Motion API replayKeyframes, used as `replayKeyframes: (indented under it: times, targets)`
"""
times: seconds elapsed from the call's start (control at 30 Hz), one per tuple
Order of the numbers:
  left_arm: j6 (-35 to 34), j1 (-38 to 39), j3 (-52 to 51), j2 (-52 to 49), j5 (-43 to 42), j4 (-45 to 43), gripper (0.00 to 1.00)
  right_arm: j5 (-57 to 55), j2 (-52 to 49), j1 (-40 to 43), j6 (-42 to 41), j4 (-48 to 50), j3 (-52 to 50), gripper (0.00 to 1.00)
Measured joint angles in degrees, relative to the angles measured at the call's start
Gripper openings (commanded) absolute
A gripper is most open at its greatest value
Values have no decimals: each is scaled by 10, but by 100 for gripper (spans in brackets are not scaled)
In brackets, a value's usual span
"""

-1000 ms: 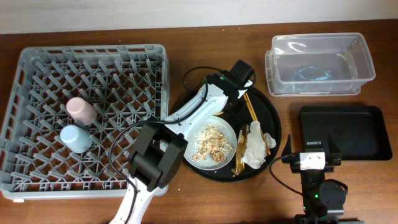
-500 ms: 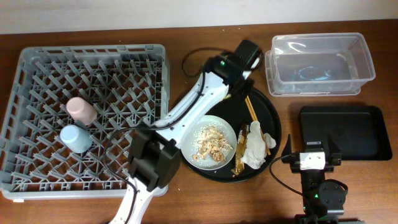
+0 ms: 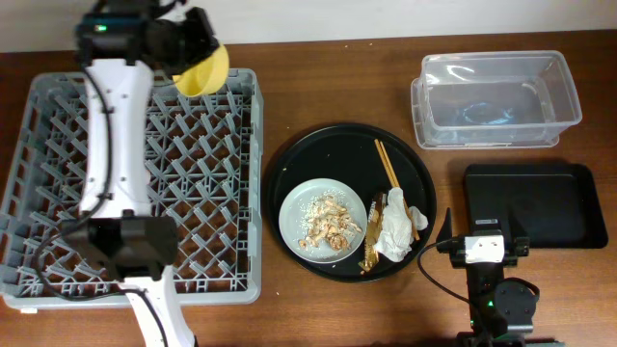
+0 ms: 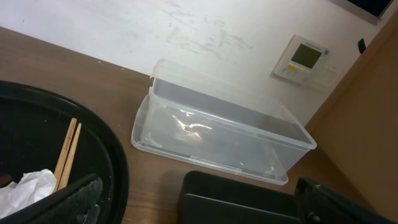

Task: Sort waste into correct bins and load items into the dishwasher rack
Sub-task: 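Lift the yellow bowl and place it in the rack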

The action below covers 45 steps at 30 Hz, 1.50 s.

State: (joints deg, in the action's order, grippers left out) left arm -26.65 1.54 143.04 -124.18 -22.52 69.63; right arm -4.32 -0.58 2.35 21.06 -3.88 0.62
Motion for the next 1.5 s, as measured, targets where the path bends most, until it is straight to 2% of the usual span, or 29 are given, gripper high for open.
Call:
replayKeyframes:
  times: [0.13, 0.23, 0.33, 0.57, 0.7, 0.8, 1.17, 1.27, 1.37, 1.5]
  targets:
    - [-2, -64, -9, -1, -94, -17, 0, 0, 0, 0, 0, 0, 0, 99]
    - [8, -112, -26, -25, -223, -79, 0, 0, 0, 0, 0, 0, 0, 99]
    - [13, -141, -32, -65, -295, -106, 0, 0, 0, 0, 0, 0, 0, 99]
    - [40, -170, -37, -128, -359, -85, 0, 0, 0, 0, 0, 0, 0, 99]
    - [62, -169, -42, -160, -376, -40, 0, 0, 0, 0, 0, 0, 0, 99]
    - [105, -168, -42, -162, -386, -10, 0, 0, 0, 0, 0, 0, 0, 98]
    - [123, -195, -41, -163, -382, -21, 0, 0, 0, 0, 0, 0, 0, 99]
    - [125, -226, -38, -163, -372, -14, 2, 0, 0, 0, 0, 0, 0, 99]
    - [126, -242, -38, -163, -369, -3, 12, 0, 0, 0, 0, 0, 0, 99]
    - [128, -241, -35, -163, -334, 13, 12, 0, 0, 0, 0, 0, 0, 99]
